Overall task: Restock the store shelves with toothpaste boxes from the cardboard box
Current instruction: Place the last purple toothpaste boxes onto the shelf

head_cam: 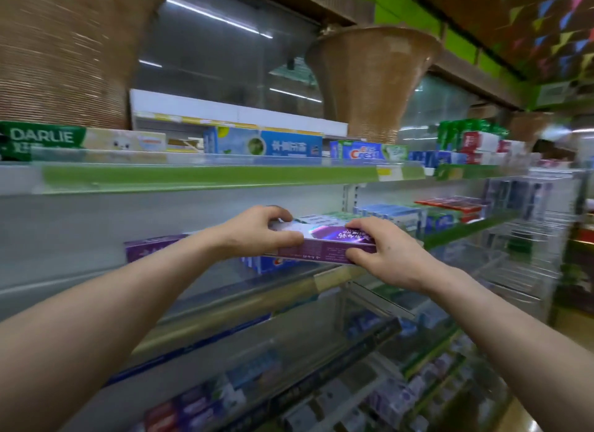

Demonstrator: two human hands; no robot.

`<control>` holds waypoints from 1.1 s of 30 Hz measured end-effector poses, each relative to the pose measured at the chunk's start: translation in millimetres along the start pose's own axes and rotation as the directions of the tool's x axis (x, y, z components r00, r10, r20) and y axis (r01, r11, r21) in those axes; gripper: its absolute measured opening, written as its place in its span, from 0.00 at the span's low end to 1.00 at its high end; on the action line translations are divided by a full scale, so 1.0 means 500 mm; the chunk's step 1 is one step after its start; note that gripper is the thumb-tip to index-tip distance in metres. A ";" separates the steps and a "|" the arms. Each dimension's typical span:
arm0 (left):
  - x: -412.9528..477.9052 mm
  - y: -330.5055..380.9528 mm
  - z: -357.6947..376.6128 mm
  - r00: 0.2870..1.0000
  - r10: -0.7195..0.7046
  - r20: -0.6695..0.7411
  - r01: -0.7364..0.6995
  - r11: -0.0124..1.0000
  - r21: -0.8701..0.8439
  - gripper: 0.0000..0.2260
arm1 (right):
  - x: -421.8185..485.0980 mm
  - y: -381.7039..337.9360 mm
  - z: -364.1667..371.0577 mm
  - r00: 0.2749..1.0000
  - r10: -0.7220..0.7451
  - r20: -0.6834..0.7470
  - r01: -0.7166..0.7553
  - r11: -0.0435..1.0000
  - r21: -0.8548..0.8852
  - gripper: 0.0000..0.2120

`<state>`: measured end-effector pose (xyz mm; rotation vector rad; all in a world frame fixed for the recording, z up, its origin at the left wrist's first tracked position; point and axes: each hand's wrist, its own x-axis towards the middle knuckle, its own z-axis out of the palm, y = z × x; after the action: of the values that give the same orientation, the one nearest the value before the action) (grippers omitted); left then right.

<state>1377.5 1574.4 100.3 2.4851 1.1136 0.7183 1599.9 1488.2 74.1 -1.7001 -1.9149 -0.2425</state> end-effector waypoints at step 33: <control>-0.114 -0.132 -0.067 0.569 -0.790 -0.228 0.218 0.412 -0.885 0.19 | 0.256 -0.031 0.178 0.881 -0.303 0.364 -0.254 0.346 0.903 0.15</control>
<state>1286.7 1576.2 78.2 0.9670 1.3075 1.4756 1554.8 1637.9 70.2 -0.8757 -1.7398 1.2296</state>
